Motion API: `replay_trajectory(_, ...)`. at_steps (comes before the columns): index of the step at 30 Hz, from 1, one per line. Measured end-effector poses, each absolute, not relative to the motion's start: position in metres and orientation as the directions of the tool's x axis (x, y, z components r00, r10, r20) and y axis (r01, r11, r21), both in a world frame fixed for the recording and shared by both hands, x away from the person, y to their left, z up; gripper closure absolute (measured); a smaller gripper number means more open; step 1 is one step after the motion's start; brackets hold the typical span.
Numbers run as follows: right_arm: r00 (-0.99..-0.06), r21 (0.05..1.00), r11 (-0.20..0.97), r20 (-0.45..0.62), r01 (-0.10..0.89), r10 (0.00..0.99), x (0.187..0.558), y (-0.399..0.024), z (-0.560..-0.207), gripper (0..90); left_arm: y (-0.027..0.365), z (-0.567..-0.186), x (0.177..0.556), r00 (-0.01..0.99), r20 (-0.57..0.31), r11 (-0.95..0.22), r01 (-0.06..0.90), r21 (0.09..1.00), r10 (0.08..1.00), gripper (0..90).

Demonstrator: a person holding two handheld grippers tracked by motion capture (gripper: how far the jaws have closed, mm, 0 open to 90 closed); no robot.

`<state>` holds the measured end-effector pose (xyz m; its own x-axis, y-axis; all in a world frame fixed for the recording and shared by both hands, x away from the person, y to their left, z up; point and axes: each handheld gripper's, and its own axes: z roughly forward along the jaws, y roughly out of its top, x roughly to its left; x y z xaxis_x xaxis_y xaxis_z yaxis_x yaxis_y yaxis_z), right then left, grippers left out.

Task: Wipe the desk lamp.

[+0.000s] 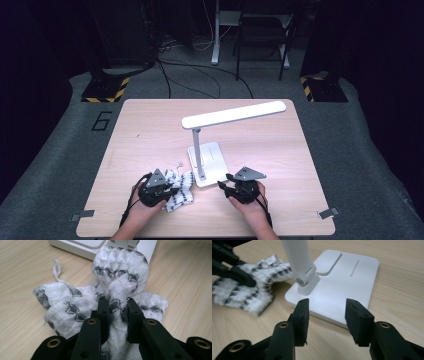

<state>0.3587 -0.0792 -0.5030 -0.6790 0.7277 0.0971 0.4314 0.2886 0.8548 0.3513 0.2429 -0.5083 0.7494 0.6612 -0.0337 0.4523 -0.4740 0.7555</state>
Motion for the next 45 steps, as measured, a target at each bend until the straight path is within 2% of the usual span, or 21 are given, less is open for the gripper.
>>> replay_trajectory(9,-0.617,0.794,0.293,0.128,0.533,0.777,0.402,-0.075,-0.500,54.2,0.250,-0.495,0.345,0.740,-0.050,-0.419,0.434,0.797,0.671,76.8)
replay_trajectory(13,-0.607,0.797,0.297,0.107,0.526,0.787,0.418,-0.066,-0.510,54.4,0.258,-0.489,0.344,0.734,-0.097,-0.368,0.444,0.817,0.672,76.7)
replay_trajectory(16,-0.606,0.800,0.317,0.073,0.510,0.792,0.419,-0.062,-0.515,53.5,0.262,-0.484,0.343,0.731,-0.095,-0.352,0.433,0.830,0.675,76.5)
replay_trajectory(18,-0.588,0.795,0.311,0.070,0.521,0.806,0.419,-0.061,-0.517,48.9,0.264,-0.478,0.343,0.729,-0.100,-0.334,0.426,0.841,0.678,76.5)
replay_trajectory(21,-0.561,0.793,0.271,0.106,0.546,0.821,0.424,-0.063,-0.520,41.0,0.266,-0.468,0.343,0.724,-0.107,-0.313,0.421,0.851,0.682,76.5)
replay_trajectory(26,-0.545,0.787,0.210,0.184,0.580,0.818,0.430,-0.067,-0.523,43.2,0.267,-0.452,0.345,0.716,-0.100,-0.289,0.400,0.870,0.690,76.5)
replay_trajectory(31,-0.572,0.794,0.224,0.181,0.565,0.800,0.433,-0.064,-0.525,44.5,0.261,-0.423,0.348,0.733,-0.071,-0.285,0.350,0.892,0.677,76.6)
replay_trajectory(45,-0.565,0.763,0.193,0.259,0.617,0.784,0.440,-0.067,-0.525,43.9,0.246,-0.337,0.354,0.769,-0.008,-0.280,0.243,0.929,0.639,76.6)
